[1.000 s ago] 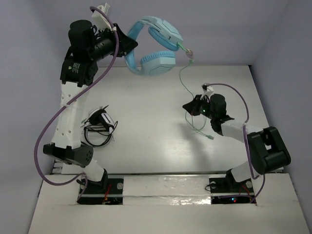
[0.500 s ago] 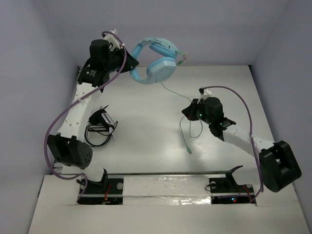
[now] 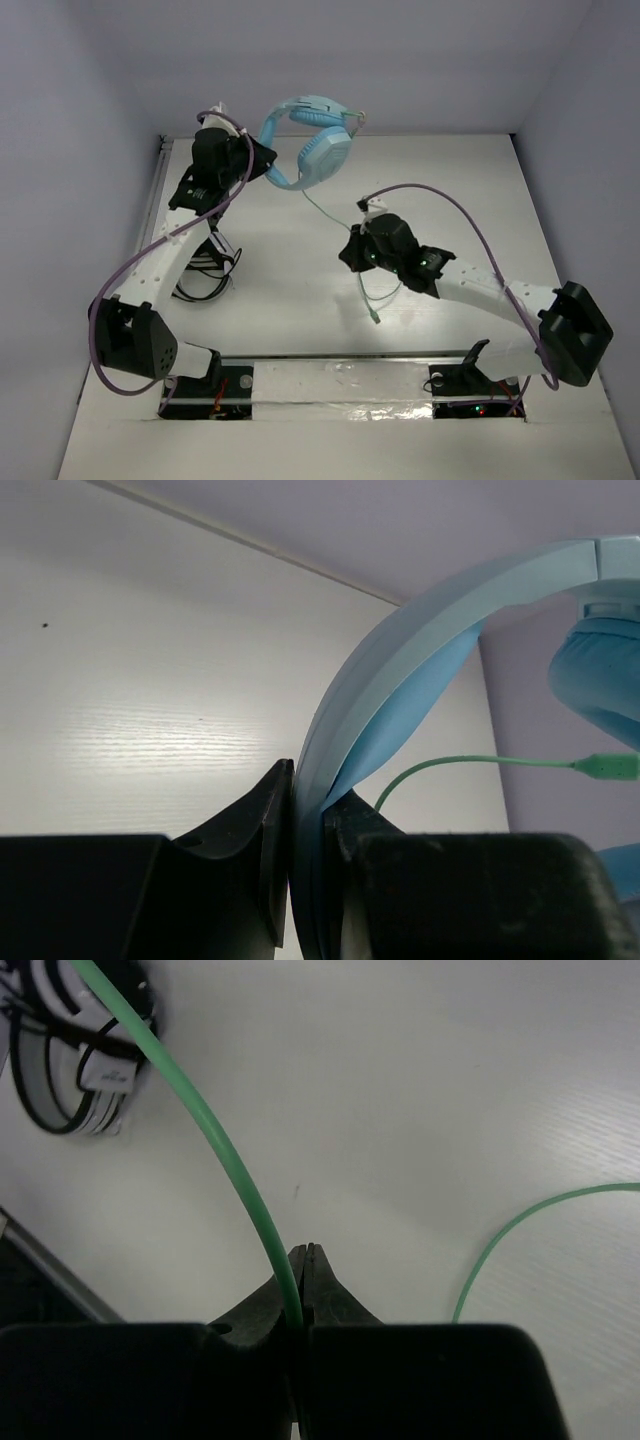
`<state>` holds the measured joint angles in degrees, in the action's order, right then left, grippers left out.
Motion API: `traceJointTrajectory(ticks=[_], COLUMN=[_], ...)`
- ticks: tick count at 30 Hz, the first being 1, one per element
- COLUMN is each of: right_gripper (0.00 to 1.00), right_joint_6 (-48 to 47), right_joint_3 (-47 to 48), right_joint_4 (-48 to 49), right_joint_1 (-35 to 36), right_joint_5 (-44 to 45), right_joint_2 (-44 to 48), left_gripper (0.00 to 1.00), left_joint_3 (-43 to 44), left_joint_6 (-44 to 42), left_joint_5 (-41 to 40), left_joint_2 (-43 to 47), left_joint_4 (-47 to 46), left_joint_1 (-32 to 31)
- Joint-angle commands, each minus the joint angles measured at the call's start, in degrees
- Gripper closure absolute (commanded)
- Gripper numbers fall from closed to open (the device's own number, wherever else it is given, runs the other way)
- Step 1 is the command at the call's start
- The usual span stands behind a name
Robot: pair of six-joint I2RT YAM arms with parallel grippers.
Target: Wrap the headphones
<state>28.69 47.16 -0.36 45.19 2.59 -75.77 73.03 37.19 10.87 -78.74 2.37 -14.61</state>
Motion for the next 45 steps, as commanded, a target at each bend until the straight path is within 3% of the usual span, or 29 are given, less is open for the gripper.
traceJointTrajectory(ticks=[1,4,7,17,28,37,45], right_gripper=[1.0,1.0,1.0,1.0,1.0,1.0,0.97], right_joint_6=[-1.3,-3.5,-5.6,-10.7,-13.7,-13.0,-14.4], right_joint_3=[6.6,12.7,19.3,31.4,38.4,38.9,37.3], right_joint_4=[-7.7,-16.0,-25.1,-44.3,-51.9,-55.0,-50.2], right_joint_1=[5.2,10.8,12.0,12.7,12.7,12.7,12.2], right_joint_5=[5.9,10.1,14.3,26.1,38.6,40.9,47.1], right_joint_2=[0.2,1.8,3.2,4.5,3.2,2.6,3.7], left_gripper=[1.0,1.0,1.0,1.0,1.0,1.0,1.0], left_joint_3=[-1.1,-1.8,-3.5,-14.1,-13.3,-8.7,-3.3], left_joint_6=[2.0,-2.0,-6.0,-11.9,-16.5,-22.3,-32.6], left_joint_5=[-9.9,-18.3,-23.8,-25.1,-20.2,-14.0,-2.1], left_joint_2=[3.0,1.9,0.9,2.5,4.9,6.9,5.9], left_joint_4=[-9.5,-7.1,-6.3,-6.6,2.5,10.5,19.1], left_joint_1=[-3.4,-8.3,-12.4,-21.3,-27.5,-28.0,-28.0])
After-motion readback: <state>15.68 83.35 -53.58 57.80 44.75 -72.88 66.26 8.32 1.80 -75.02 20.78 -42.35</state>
